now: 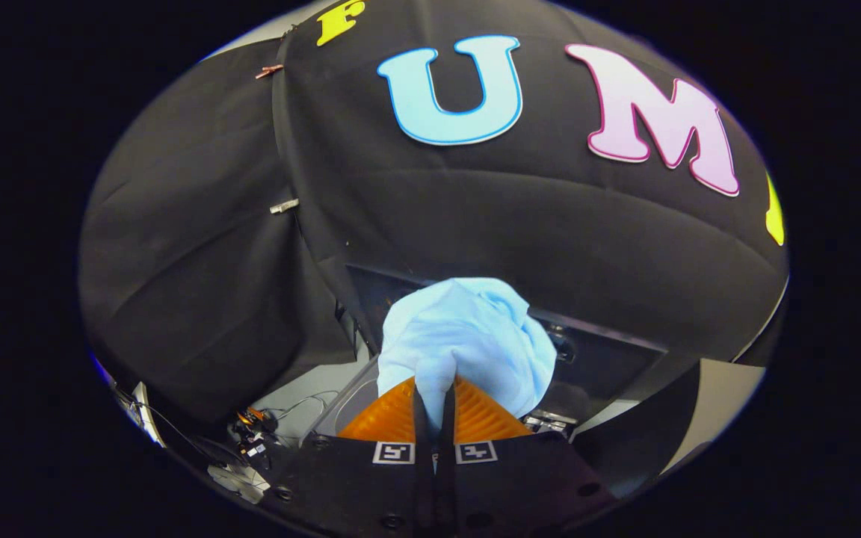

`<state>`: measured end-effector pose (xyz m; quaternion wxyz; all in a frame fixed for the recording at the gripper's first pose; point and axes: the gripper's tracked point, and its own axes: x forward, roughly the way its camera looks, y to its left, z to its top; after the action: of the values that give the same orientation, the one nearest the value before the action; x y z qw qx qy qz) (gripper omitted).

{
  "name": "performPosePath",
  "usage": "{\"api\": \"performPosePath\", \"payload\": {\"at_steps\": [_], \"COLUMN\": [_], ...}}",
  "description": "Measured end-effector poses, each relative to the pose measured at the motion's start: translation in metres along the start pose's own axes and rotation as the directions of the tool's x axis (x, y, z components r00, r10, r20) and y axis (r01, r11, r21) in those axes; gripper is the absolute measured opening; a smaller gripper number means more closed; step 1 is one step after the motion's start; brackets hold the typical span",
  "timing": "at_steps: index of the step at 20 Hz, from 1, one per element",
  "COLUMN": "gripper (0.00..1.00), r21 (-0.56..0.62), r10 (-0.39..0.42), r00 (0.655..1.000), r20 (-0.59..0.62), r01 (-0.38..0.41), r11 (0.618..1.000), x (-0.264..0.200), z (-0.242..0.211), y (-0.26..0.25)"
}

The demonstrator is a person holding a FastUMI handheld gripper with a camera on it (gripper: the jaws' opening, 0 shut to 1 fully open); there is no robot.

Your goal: Put the clothes into the washing machine and then close the washing machine lid.

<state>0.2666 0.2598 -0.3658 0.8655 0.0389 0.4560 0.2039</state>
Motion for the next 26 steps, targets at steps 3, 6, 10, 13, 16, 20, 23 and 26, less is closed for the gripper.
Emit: {"api": "performPosePath", "payload": {"at_steps": [3,6,10,13,16,20,23,26], "gripper": [0.05,0.05,0.05,0.05,0.07,0.47,0.98,0.98], "r21": [-0.041,-0.097,-0.146,-0.158,-0.186,-0.190,-0.195,-0.198], "r10": [-0.006,-0.018,-0.037,-0.020,-0.013,-0.008,-0.010,-0.014], "r00": [0.999,0.994,0.983,0.975,0.962,0.960,0.963,0.963], "r20": [-0.054,-0.104,-0.179,-0.221,-0.272,-0.280,-0.268,-0.271], "r01": [0.004,0.008,0.011,-0.015,-0.039,-0.047,-0.044,-0.041], "r11": [0.999,0.995,0.989,0.987,0.982,0.981,0.980,0.979], "x": [0.017,0.026,0.038,0.043,0.043,0.043,0.041,0.041], "z": [-0.025,-0.047,-0.076,-0.088,-0.105,-0.112,-0.105,-0.107], "y": [0.002,0.005,0.003,0.009,0.012,0.015,0.014,0.014]}}
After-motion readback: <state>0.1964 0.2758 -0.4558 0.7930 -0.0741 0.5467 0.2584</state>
